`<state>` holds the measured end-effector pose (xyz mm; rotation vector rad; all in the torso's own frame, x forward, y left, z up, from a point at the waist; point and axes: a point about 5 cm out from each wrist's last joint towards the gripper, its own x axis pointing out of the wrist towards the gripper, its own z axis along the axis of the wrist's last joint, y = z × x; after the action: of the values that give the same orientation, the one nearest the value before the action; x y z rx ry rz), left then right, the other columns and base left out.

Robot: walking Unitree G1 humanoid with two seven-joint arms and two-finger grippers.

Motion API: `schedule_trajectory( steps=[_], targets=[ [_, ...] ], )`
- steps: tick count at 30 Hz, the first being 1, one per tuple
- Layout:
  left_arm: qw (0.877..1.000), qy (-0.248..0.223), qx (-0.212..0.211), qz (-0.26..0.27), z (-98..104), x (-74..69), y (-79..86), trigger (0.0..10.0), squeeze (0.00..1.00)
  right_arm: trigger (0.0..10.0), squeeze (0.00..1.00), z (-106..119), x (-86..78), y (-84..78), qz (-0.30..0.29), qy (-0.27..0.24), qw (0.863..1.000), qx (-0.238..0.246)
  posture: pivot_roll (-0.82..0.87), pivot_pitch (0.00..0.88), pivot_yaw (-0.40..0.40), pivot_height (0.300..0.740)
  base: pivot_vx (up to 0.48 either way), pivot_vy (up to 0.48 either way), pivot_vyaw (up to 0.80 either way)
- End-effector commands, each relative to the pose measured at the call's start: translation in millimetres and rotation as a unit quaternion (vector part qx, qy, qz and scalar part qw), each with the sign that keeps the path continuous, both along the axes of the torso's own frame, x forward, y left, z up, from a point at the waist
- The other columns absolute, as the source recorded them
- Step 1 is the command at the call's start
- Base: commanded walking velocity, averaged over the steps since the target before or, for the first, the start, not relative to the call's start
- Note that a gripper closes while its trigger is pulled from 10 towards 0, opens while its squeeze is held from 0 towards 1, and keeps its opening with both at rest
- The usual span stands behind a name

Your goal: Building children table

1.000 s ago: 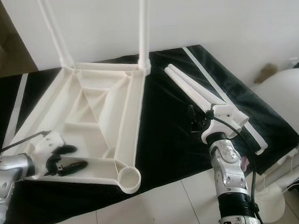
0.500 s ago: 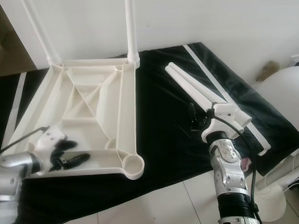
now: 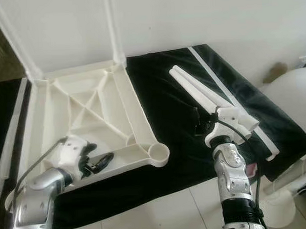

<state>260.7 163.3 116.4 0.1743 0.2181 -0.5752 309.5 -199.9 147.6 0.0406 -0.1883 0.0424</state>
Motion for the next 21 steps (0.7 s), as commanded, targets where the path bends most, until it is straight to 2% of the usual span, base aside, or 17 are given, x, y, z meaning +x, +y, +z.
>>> schedule_trajectory(
  steps=[1,2,3,4,5,7,9,12,13,16,20,21],
  targets=[
    [0.999,0.004,-0.01,-0.037,-7,-9.5,-5.8,10.0,0.0,10.0,0.0,-1,1.4,3.1,0.006,0.002,1.0,0.0,0.04,0.052,0.006,0.74,0.0,0.0,0.0],
    [0.999,0.004,-0.01,-0.037,-7,-9.5,-5.8,10.0,0.0,10.0,0.0,-1,1.4,3.1,0.006,0.002,1.0,0.0,0.04,0.052,0.006,0.74,0.0,0.0,0.0],
    [0.998,-0.006,-0.015,-0.067,-5,-13.0,-9.6,10.0,0.0,10.0,0.0,-1,1.5,2.7,0.005,0.002,1.0,0.0,0.04,0.052,0.006,0.74,0.0,0.0,0.0],
    [0.991,-0.036,-0.016,-0.128,2,-18.8,-18.4,10.0,0.0,10.0,0.0,-1,1.6,1.5,0.004,0.001,1.0,-0.002,0.04,0.049,0.003,0.74,0.0,0.0,0.0],
    [0.989,-0.049,-0.018,-0.139,6,-19.9,-22.1,10.0,0.0,10.0,0.0,-1,1.7,1.1,0.003,0.001,1.0,-0.004,0.04,0.043,0.003,0.74,0.0,0.0,0.0],
    [0.987,-0.057,-0.02,-0.146,9,-20.6,-24.4,10.0,0.0,10.0,0.0,-1,1.7,0.8,0.003,0.001,1.0,-0.005,0.04,0.043,0.003,0.74,0.0,0.0,0.0],
    [0.984,-0.075,-0.049,-0.152,21,-16.1,-35.1,10.0,0.0,10.0,0.0,1,2.3,-2.5,-0.007,-0.003,1.0,-0.008,0.03,0.038,0.004,0.74,0.0,0.0,0.0],
    [0.981,-0.104,-0.056,-0.151,31,-11.9,-46.5,10.0,0.0,10.0,0.0,5,2.8,-7.4,-0.027,-0.012,0.999,-0.019,0.02,0.038,0.005,0.74,0.0,0.0,0.0],
    [0.981,-0.104,-0.056,-0.151,31,-11.9,-46.5,10.0,0.0,10.0,0.0,5,2.8,-7.4,-0.027,-0.012,0.999,-0.019,0.02,0.038,0.005,0.74,0.0,0.0,0.0],
    [0.981,-0.093,-0.098,-0.136,36,-5.0,-66.8,10.0,0.0,10.0,0.0,10,3.1,-15.6,-0.066,-0.02,0.997,-0.025,0.01,0.037,0.009,0.74,0.0,0.0,0.0],
    [0.982,-0.086,-0.103,-0.133,36,-1.6,-75.0,10.0,0.0,10.0,0.0,12,3.0,-19.7,-0.084,-0.021,0.996,-0.022,0.01,0.039,0.008,0.74,0.0,0.0,0.0],
    [0.98,-0.107,-0.126,-0.112,44,13.9,-83.3,10.0,0.0,10.0,0.0,12,3.1,-26.5,-0.119,-0.008,0.993,-0.026,0.0,0.041,0.003,0.74,0.0,0.0,0.0]
  ],
)
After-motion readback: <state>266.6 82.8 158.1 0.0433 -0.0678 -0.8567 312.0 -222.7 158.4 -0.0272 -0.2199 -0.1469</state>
